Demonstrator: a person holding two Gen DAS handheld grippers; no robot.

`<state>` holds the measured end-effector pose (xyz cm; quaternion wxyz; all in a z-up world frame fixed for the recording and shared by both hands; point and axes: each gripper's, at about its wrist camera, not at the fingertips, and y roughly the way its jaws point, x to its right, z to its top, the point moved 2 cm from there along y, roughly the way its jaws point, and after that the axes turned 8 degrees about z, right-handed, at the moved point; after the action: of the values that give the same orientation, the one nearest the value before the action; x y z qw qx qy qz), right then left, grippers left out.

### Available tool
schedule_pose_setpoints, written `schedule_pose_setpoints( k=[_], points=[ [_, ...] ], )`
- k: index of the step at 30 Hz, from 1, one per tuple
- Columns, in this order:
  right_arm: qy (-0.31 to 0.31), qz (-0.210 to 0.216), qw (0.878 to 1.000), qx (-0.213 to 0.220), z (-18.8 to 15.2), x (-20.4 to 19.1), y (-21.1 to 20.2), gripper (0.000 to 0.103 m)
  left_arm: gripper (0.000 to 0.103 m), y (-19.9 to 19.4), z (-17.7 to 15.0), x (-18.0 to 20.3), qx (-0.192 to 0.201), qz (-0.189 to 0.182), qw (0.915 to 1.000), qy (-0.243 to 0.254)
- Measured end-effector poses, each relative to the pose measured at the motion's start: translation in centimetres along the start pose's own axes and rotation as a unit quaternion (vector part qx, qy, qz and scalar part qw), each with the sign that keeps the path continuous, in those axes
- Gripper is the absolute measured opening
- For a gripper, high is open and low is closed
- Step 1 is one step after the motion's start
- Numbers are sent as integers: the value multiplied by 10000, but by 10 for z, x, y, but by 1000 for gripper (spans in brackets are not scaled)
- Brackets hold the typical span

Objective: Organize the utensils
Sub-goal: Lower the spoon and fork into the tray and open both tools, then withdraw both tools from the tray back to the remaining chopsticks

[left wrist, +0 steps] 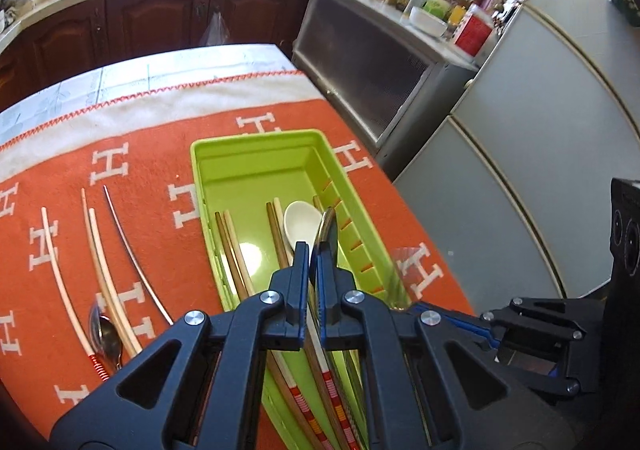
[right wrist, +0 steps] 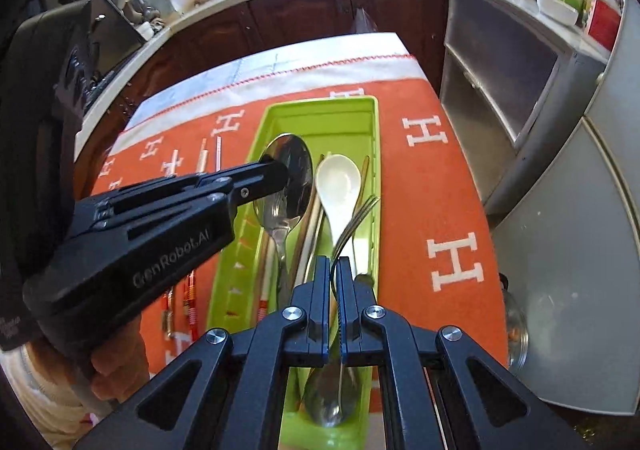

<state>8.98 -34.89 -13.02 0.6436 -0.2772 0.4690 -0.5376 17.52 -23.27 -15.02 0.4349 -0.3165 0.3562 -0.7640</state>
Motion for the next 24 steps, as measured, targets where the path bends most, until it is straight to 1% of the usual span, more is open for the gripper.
schedule_pose_setpoints(
  k=[1, 2, 3, 5, 8, 11, 13, 18, 23, 24],
  points=[
    [66, -1, 10000, -4, 3, 3, 6, 5, 2, 3, 1, -1, -22, 33, 10000, -24],
    [139, -14, 9999, -3, 8, 1, 15, 8, 2, 5, 2, -2, -39, 52, 10000, -35],
    [286, 27, 9996, 29, 10, 8, 16, 15, 2, 5, 3, -2, -77, 64, 9999, -26],
    [452, 158, 9987, 152, 17, 10, 17, 22, 2, 5, 5, -3, -120, 83, 9999, -32],
    [472, 189, 9983, 271, 24, 12, 14, 23, 2, -1, 8, -10, -104, 99, 9998, -98],
    [414, 219, 9984, 303, 27, 3, 12, 23, 2, -16, 12, -21, -74, 59, 9996, -266],
    [347, 237, 9986, 330, 25, -9, 7, 23, 2, -27, 15, -27, 0, 63, 9995, -313],
    [194, 316, 9988, 315, 15, -32, -5, 23, 2, -56, 14, -43, 84, 251, 9991, -332],
    [85, 419, 9987, 273, 7, -50, -10, 23, 15, -83, 0, -63, 65, 466, 9983, -332],
    [67, 463, 9986, 257, 6, -53, -9, 23, 16, -88, -4, -67, 65, 525, 9980, -333]
  ],
)
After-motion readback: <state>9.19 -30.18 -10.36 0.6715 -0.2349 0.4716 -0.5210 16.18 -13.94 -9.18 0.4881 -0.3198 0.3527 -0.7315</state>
